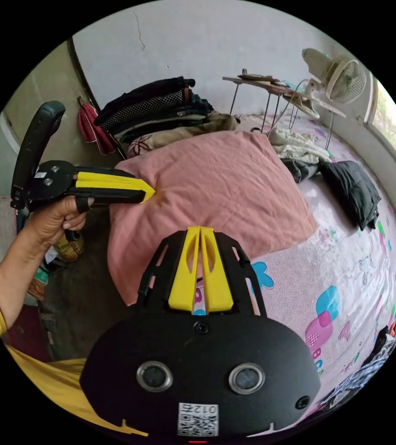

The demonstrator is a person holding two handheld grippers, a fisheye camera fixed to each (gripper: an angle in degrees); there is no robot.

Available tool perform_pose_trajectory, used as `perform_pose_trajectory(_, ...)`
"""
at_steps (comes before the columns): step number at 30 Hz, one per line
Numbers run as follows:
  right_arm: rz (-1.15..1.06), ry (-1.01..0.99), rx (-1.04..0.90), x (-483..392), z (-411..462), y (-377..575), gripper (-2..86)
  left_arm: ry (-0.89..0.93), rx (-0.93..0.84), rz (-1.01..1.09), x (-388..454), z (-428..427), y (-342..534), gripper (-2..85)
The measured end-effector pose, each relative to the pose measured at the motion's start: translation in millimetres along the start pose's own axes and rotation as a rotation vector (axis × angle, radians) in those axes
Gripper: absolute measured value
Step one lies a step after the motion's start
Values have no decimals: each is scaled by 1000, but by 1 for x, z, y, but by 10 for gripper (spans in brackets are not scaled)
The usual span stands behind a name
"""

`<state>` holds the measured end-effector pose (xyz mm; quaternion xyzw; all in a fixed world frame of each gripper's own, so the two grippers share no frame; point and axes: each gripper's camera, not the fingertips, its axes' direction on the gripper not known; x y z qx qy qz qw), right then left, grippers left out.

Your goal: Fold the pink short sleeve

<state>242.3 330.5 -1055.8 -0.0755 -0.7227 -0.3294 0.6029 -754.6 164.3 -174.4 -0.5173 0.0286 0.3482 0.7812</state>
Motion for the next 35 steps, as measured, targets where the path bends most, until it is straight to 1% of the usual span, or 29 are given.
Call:
perform_pose_trajectory(4,81,-79,-25,21,-22,13,0,7,-23,-33,15,33,-12,2)
perform_pose_trajectory(7,106,-115,-5,36,-55,25,0,39,-4,-107,23,49,-19,2)
perform_pose_trajectory(10,164,-178,53,59,-98,53,0,98,112,-188,43,53,-24,3)
perform_pose_trajectory(12,210,-210,83,76,-125,77,1,224,215,-223,73,59,-30,4)
perform_pose_trajectory(14,257,-222,120,98,-163,117,1,314,249,-209,107,69,-38,5)
perform_pose_trajectory(16,274,-207,152,115,-196,155,1,370,250,-169,150,83,-49,5)
perform_pose_trajectory(18,290,-183,179,133,-231,199,0,440,237,-107,219,103,-63,5)
perform_pose_trajectory(19,307,-155,202,147,-256,232,0,463,232,-88,238,108,-67,5)
perform_pose_trajectory(21,354,-107,229,173,-294,287,0,544,196,9,319,130,-81,5)
perform_pose_trajectory(22,402,-70,253,193,-321,327,0,560,184,32,340,136,-85,5)
perform_pose_trajectory(23,464,-33,270,214,-347,368,1,594,156,80,382,149,-91,5)
perform_pose_trajectory(24,492,-14,283,225,-360,389,1,632,123,129,425,162,-98,5)
perform_pose_trajectory(25,557,33,305,246,-386,432,2,651,104,150,446,169,-101,5)
perform_pose_trajectory(26,625,88,317,267,-412,474,3,693,68,189,487,182,-108,5)
perform_pose_trajectory(27,652,119,326,276,-424,494,3,742,38,233,527,193,-115,5)
perform_pose_trajectory(28,709,197,342,295,-451,535,5,764,25,258,547,198,-118,5)
perform_pose_trajectory(29,764,289,358,312,-479,575,7,790,-1,313,585,207,-124,5)
perform_pose_trajectory(30,785,339,365,320,-493,594,8,800,-22,371,621,215,-131,5)
perform_pose_trajectory(31,821,450,374,335,-521,630,12,802,-31,402,639,218,-134,5)
perform_pose_trajectory(32,845,576,370,350,-546,661,18,804,-42,463,671,224,-140,5)
perform_pose_trajectory(33,854,640,361,357,-558,675,22,806,-51,511,699,231,-147,5)
perform_pose_trajectory(35,874,866,303,387,-601,720,56,813,-69,566,736,243,-159,5)
